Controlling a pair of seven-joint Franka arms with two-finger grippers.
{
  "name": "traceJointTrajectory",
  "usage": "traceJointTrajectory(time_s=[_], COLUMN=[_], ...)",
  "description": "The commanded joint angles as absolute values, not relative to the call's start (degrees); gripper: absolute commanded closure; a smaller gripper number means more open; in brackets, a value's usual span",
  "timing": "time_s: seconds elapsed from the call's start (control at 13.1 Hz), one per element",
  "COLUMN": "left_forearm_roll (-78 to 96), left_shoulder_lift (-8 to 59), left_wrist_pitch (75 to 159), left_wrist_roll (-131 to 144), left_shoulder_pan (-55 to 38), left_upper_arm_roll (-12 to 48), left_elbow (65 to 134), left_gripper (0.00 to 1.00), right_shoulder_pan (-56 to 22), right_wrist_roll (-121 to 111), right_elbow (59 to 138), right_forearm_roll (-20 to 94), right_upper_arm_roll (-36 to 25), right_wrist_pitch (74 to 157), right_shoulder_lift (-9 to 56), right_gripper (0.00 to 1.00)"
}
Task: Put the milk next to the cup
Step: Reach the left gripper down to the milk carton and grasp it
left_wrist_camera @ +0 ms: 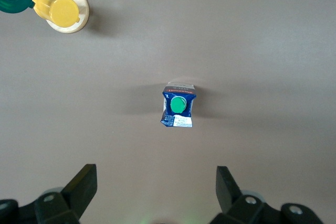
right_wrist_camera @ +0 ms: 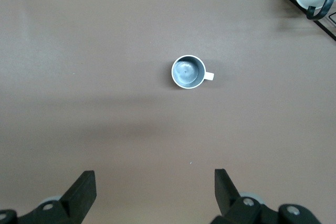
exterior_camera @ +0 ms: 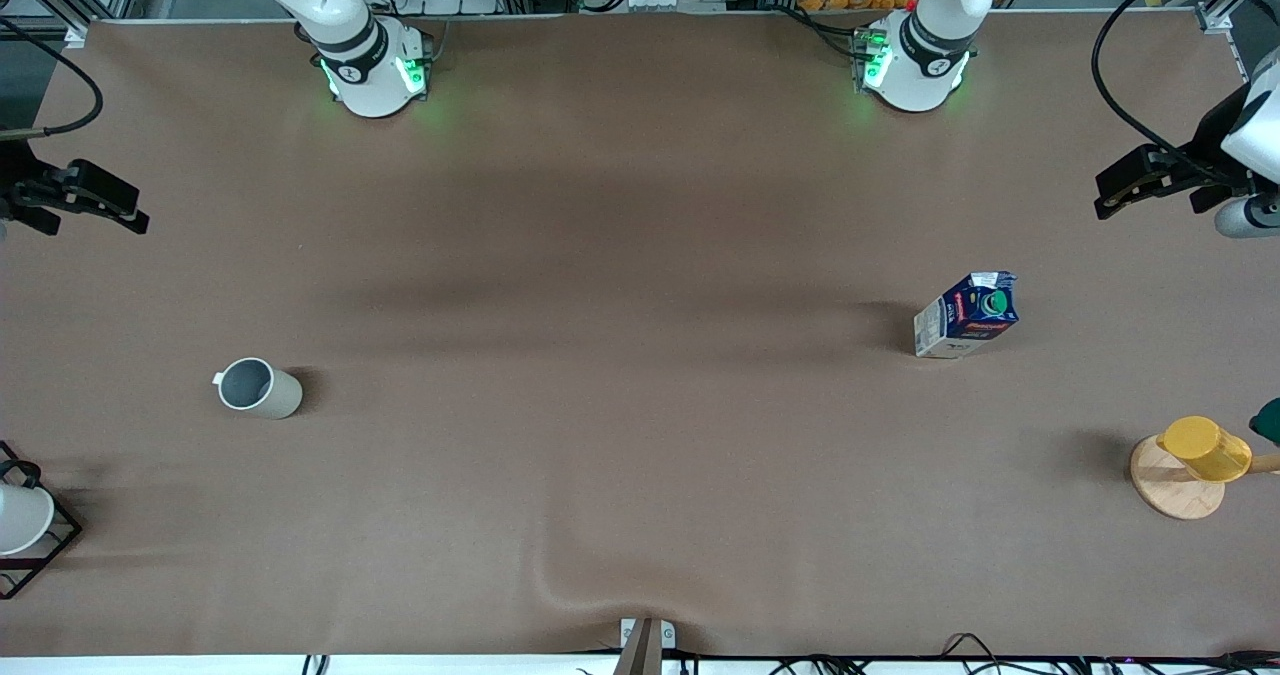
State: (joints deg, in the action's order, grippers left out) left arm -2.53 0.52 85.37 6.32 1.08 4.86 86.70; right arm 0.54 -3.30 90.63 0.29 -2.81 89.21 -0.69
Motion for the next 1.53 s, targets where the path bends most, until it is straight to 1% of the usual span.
traceJointTrajectory(time_s=[0.0,0.54,0.77,0.99,1.3,1.45], left_forearm_roll=[-1.7,-1.7,-1.4,-1.4,-0.8,0.2], left_shoulder_lift=[1.0,2.0,2.0,1.1,2.5,4.3], left_wrist_pitch=[84.3,84.5,85.6,95.0,101.6,107.4], left_wrist_roll=[5.2,4.9,5.0,4.9,4.9,4.9], left_shoulder_pan=[1.1,0.6,1.1,1.1,1.1,1.1], left_upper_arm_roll=[4.7,4.7,4.9,5.3,5.3,5.3], left_elbow=[85.4,85.6,89.0,98.1,104.9,107.9], left_gripper=[0.00,0.00,0.00,0.00,0.00,0.00], right_shoulder_pan=[-0.3,-0.4,-0.4,-0.4,-0.4,-0.9], right_wrist_roll=[-2.4,-2.4,-2.4,-2.4,-2.5,-2.6], right_elbow=[89.9,89.9,89.9,90.0,89.7,89.6], right_forearm_roll=[0.5,0.7,0.7,0.9,1.1,1.1], right_upper_arm_roll=[-3.3,-3.3,-3.3,-3.2,-3.2,-3.2], right_wrist_pitch=[89.1,89.1,89.1,89.1,89.2,90.6], right_shoulder_lift=[-0.4,-0.4,-0.4,-0.4,0.3,1.0], right_gripper=[0.00,0.00,0.00,0.00,0.00,0.00])
